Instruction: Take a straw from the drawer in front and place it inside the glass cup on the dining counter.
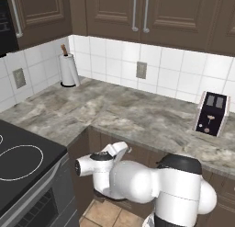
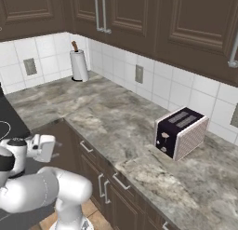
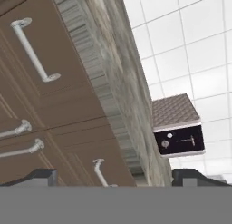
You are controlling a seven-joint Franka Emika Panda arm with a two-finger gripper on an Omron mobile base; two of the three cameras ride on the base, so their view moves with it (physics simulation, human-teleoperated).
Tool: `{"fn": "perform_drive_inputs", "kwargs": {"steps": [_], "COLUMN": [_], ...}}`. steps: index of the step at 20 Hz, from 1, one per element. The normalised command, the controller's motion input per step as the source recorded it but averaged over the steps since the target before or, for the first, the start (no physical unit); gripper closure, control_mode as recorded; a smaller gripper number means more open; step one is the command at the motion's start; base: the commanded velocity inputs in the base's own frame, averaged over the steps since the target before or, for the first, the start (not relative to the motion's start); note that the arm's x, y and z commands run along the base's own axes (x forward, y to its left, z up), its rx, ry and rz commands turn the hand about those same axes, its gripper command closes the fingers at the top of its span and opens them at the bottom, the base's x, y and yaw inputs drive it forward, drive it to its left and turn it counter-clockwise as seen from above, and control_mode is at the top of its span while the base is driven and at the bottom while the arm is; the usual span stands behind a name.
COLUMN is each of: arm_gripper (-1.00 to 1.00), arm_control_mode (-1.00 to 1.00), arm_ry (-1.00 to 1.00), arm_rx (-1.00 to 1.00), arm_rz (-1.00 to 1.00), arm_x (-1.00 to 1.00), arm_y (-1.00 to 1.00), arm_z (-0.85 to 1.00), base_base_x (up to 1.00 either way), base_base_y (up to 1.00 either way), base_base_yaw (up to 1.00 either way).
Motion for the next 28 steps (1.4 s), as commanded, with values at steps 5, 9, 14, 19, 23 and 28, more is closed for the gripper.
{"fn": "perform_drive_inputs", "kwargs": {"steps": [5, 9, 14, 19, 23, 28], "arm_gripper": [-1.00, -1.00, -1.00, -1.00, -1.00, -1.00], "arm_control_mode": [-1.00, -1.00, -1.00, -1.00, -1.00, -1.00], "arm_ry": [-0.05, -0.03, -0.01, 0.00, 0.00, -0.02], "arm_rx": [-0.06, -0.07, -0.07, -0.09, -0.10, -0.09], "arm_rz": [0.00, 0.00, 0.00, 0.00, 0.00, 0.00], "arm_x": [0.26, 0.29, 0.35, 0.30, 0.26, 0.22], "arm_y": [-0.01, 0.00, 0.00, 0.00, 0.00, 0.00], "arm_z": [-0.18, -0.23, -0.25, -0.28, -0.35, -0.23], "base_base_x": [0.00, 0.00, 0.00, 0.00, 0.00, 0.00], "base_base_y": [0.00, 0.00, 0.00, 0.00, 0.00, 0.00], "base_base_yaw": [0.00, 0.00, 0.00, 0.00, 0.00, 0.00]}}
